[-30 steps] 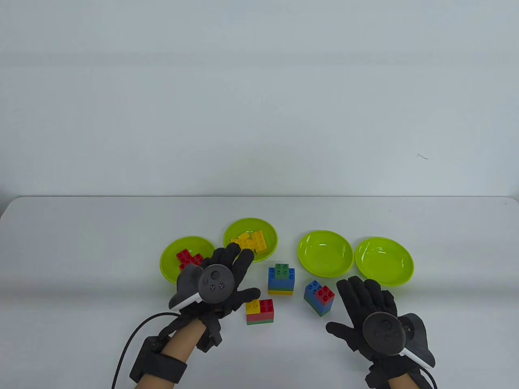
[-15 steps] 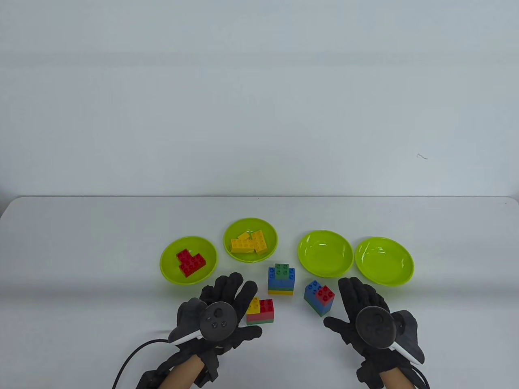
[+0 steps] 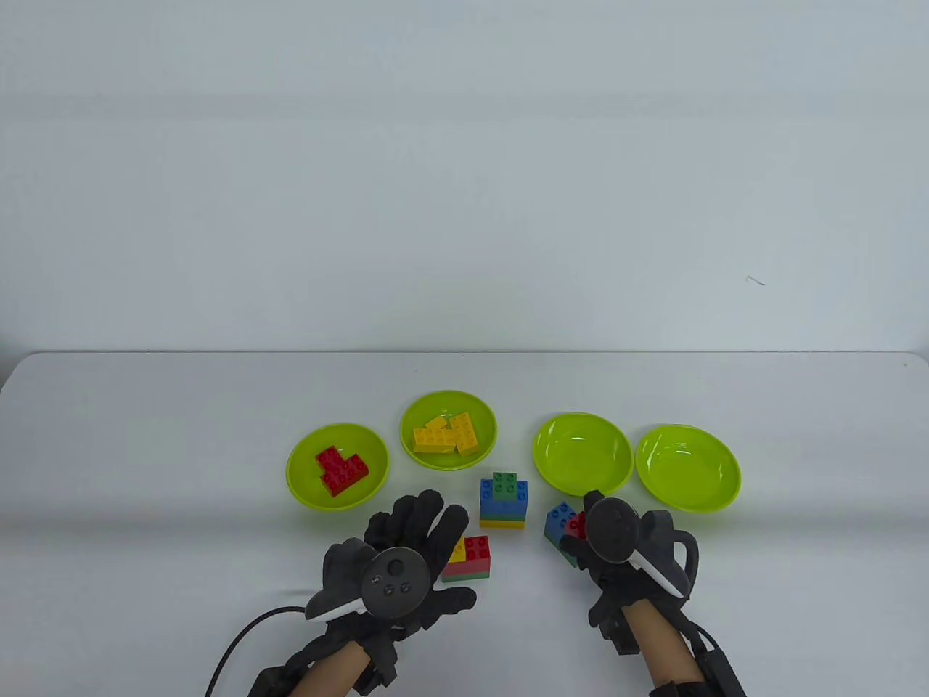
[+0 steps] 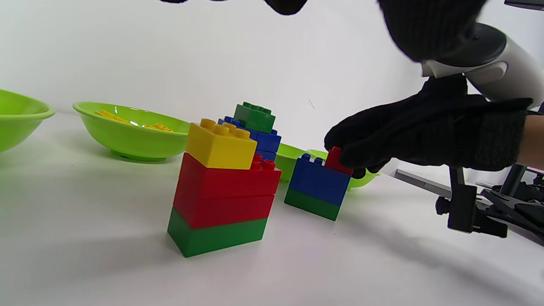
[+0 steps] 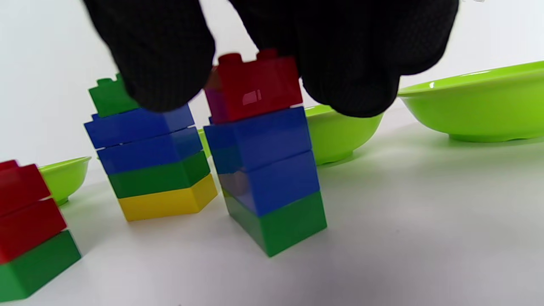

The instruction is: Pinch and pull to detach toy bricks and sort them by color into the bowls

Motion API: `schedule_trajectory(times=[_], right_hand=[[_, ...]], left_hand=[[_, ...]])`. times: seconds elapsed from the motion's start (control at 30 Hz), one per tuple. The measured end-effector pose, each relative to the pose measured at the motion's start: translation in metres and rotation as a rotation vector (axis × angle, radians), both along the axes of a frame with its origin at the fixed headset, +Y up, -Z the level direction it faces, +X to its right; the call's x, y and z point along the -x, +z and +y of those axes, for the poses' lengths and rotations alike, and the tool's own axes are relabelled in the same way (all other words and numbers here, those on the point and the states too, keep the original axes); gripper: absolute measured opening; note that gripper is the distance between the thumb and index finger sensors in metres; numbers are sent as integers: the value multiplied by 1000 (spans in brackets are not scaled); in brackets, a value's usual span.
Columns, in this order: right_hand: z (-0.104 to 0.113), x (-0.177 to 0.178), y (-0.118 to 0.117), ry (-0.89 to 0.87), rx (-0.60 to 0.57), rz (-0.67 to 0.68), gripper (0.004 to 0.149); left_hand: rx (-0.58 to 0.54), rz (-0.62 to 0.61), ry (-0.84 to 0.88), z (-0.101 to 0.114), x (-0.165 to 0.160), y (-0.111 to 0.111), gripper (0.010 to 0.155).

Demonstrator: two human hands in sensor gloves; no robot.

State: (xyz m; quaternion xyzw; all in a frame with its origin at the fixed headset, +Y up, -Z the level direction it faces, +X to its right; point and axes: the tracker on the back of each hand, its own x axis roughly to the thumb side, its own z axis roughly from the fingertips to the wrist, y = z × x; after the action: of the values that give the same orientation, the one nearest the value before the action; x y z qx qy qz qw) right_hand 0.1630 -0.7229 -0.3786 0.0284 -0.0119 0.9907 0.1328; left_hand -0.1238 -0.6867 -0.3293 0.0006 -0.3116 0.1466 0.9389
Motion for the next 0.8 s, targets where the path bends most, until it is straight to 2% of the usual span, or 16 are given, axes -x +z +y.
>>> schedule_trajectory(times=[0.13,0.27,0.47,0.6,0.8], right_hand=[[-4,5,-1,52,-48,-8,65],[1,7,2,46,-95,6,63],[51,9,20,-101,-180,136,60],[88,18,43,-256,-217,289,59],[97,33,62,-354,-203,432,58]], left_hand=[[-3,1,8,2,0,-1,91],[-10,2,29,6,0,-2,91],[-90,-13,150,13,-4,-2,88],[-101,-30,287,16,-11,-2,84],[-46,-98,434,17,-16,-5,80]])
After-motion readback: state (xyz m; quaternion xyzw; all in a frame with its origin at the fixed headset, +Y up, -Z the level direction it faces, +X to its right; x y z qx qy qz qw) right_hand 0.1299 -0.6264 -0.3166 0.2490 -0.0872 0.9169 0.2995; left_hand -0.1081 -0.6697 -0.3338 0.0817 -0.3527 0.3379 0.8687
